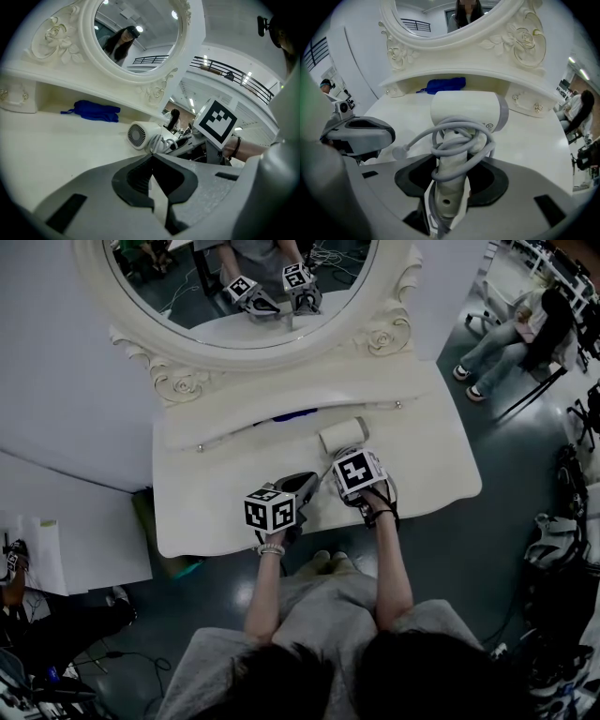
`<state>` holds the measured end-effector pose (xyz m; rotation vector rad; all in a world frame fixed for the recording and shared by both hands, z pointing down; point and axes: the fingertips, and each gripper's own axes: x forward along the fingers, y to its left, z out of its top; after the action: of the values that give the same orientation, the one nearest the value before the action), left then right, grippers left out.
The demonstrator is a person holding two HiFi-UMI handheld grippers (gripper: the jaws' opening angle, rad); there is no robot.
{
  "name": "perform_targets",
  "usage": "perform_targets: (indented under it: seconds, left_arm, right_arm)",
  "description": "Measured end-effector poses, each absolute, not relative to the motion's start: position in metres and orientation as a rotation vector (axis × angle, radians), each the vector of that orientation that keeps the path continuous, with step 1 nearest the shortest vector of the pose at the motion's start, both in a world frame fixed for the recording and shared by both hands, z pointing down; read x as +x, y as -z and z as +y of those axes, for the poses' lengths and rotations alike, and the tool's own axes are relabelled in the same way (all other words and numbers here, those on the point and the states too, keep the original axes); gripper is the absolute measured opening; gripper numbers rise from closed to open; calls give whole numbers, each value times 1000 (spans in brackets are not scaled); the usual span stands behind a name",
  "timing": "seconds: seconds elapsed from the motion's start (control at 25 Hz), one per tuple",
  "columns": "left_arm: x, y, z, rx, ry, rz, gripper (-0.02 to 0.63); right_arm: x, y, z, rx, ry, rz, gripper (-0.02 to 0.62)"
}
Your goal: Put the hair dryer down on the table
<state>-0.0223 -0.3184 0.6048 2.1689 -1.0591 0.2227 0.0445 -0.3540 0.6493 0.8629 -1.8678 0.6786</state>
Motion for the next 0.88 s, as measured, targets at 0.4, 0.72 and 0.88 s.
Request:
perform_targets:
  seconds: [0.4, 0.72, 0.88]
  left_arm:
    - [-23, -602, -310, 2181, -206, -1041, 5]
    - [-21, -592, -302, 2209, -193, -1044, 5]
    - [-20, -588, -297, 2221, -192, -1043, 5]
  right_arm:
    - [53, -643, -358, 1017, -666, -1875, 261]
    - [61, -629, -349, 1071, -641, -1958, 262]
    - [68, -619, -342, 1112, -629, -1985, 262]
